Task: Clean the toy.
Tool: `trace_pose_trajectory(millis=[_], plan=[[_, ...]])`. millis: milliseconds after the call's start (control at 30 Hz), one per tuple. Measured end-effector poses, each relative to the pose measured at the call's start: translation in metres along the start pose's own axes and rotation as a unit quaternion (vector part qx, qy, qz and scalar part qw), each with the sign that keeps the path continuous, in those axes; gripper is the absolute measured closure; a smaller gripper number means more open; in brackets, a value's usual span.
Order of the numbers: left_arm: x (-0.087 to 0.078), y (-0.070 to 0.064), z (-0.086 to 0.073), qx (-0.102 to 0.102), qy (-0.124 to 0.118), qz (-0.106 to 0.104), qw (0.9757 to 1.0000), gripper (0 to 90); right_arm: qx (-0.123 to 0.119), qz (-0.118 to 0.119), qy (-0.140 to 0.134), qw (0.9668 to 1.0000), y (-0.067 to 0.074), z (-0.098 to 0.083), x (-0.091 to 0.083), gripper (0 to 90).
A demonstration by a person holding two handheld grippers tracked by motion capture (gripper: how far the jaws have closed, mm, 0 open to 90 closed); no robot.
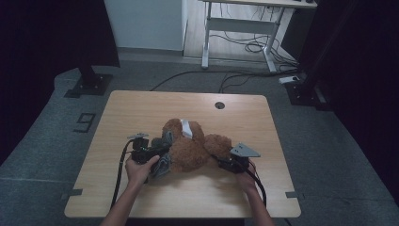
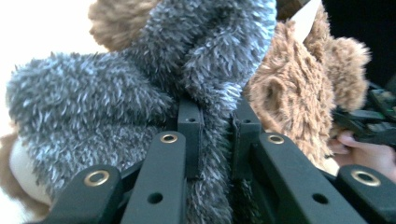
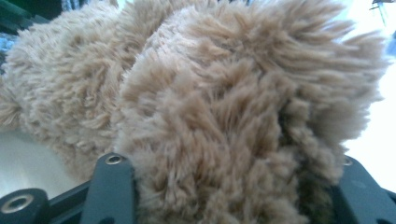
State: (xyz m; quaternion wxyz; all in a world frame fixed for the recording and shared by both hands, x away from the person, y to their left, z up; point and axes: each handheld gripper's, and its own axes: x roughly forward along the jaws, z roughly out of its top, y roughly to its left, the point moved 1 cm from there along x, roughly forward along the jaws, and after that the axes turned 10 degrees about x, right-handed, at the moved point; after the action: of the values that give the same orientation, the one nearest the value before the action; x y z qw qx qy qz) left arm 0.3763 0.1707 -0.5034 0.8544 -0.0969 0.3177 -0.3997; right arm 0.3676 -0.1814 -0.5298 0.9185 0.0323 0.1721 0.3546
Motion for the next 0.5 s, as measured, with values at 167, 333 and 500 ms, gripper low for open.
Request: trace_pose_trajectory(millis=[167, 333, 500], plan=[[-0.021, -0.016, 0.011, 0.025, -0.012, 0.020, 0.9994, 77.6, 0.014, 0.014, 0.005, 0.9998, -0.004, -0.012, -0.012, 41.7], [-0.039, -0.051, 0.042, 0.085, -0.037, 0.021, 0.9955, 77.6, 0.000, 0.009, 0.006, 0.9999, -0.001, -0.016, -0.016, 41.8], [-0.020, -0.095, 0.070, 0.157, -0.019, 0.024, 0.9872, 77.6, -0.004, 0.004, 0.007, 1.0000, 0.000, -0.016, -0.016, 41.8]])
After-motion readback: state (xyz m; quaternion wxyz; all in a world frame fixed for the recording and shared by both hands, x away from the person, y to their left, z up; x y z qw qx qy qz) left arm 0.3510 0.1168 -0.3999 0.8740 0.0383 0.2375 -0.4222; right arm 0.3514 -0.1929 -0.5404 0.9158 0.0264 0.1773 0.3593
